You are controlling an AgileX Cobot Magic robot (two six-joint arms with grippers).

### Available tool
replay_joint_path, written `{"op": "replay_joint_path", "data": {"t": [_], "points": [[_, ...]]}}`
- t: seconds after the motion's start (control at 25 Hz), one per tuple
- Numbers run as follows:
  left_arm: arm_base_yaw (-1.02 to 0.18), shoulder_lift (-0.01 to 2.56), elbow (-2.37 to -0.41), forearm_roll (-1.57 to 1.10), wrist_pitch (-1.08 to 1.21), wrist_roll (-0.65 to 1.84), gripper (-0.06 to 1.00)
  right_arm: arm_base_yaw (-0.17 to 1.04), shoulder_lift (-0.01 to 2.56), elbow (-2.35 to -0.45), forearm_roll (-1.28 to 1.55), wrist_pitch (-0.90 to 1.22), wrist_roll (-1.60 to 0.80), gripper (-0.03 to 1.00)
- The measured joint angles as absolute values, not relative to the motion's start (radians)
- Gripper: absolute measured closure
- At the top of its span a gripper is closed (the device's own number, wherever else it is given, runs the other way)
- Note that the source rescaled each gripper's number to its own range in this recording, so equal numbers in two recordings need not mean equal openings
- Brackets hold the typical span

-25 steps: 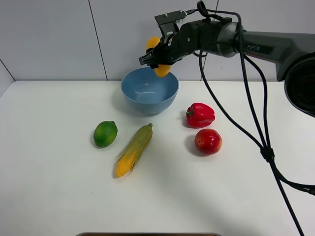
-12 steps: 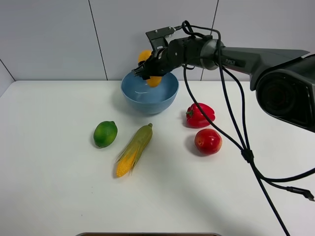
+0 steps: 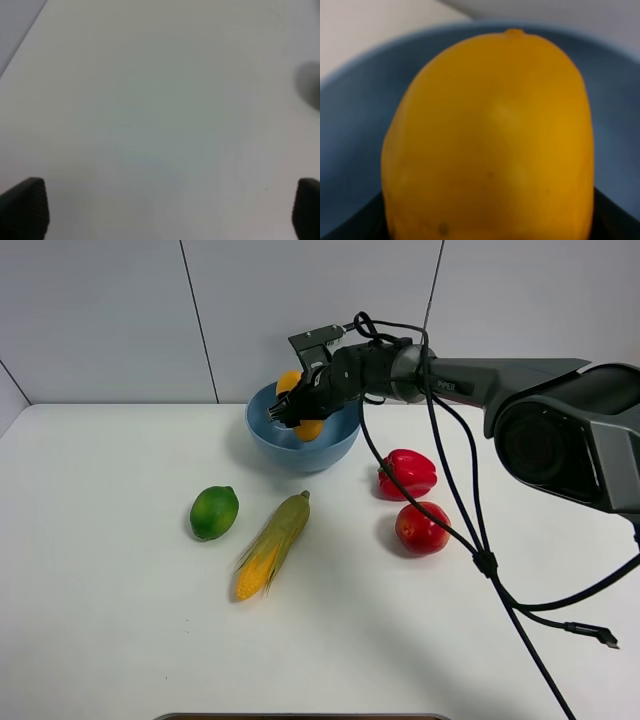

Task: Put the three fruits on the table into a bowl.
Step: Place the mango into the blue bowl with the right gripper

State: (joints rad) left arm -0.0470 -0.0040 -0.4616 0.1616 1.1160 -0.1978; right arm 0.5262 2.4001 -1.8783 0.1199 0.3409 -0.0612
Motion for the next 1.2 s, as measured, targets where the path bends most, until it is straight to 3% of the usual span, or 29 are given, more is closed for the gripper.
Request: {"op": "replay_joint_path", "data": {"t": [0.72,0.8,0.96,1.2], "points": [[-0.047,-0.004,-0.462,0.162,1.116,-0.198,-0.06,0.526,2.416,-1.878,0.123,0.352,-0.077,0.93],[-0.047,-0.004,-0.462,0.162,1.116,-0.198,-0.06,0.526,2.416,-1.878,0.123,0.352,-0.077,0.82],[-0.047,-0.004,-0.462,0.162,1.116,-0.198,-0.06,0.526,2.416,-1.878,0.123,0.352,-0.077,0.41],[-0.047,-0.004,-0.462,0.162,1.116,-0.198,-0.06,0.526,2.416,-1.878,0.123,0.352,-0.077,0.04]]}}
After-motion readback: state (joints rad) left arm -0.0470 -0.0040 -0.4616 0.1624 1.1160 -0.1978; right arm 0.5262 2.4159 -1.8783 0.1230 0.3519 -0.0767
